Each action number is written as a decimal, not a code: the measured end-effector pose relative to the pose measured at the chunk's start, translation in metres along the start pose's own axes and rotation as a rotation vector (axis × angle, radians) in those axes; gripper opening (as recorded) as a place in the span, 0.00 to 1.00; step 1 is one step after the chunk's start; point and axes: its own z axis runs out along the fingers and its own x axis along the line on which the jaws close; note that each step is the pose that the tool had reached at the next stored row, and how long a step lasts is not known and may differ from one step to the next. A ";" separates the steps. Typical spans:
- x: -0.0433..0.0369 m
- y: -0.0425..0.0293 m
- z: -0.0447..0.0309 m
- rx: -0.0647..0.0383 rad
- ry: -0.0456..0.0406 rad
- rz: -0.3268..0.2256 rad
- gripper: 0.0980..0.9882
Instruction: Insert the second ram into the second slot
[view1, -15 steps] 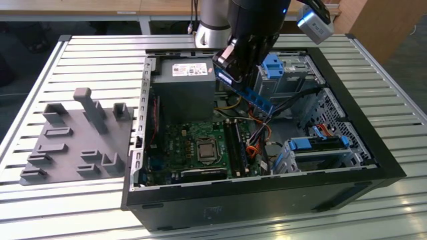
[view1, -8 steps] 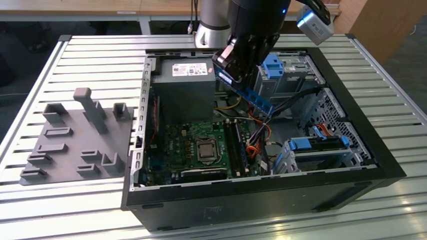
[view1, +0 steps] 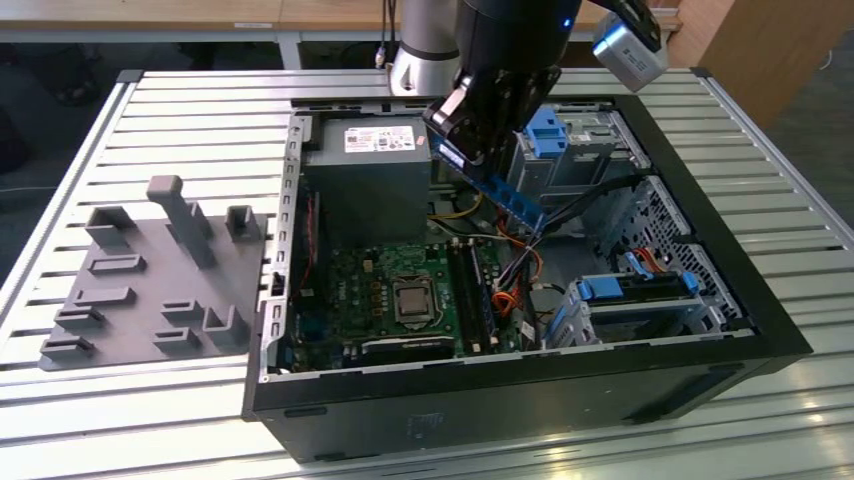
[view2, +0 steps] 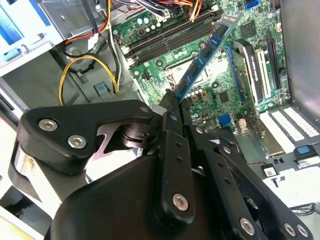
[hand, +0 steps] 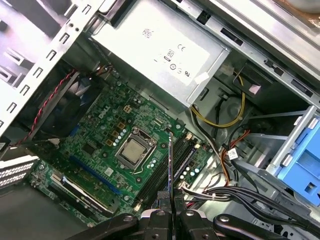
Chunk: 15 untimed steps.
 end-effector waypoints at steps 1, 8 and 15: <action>0.0000 0.0000 0.0000 0.000 -0.0004 0.009 0.04; 0.0000 0.0000 0.0001 0.001 -0.0027 0.069 0.04; 0.0000 0.0000 0.0000 0.001 -0.0044 0.117 0.04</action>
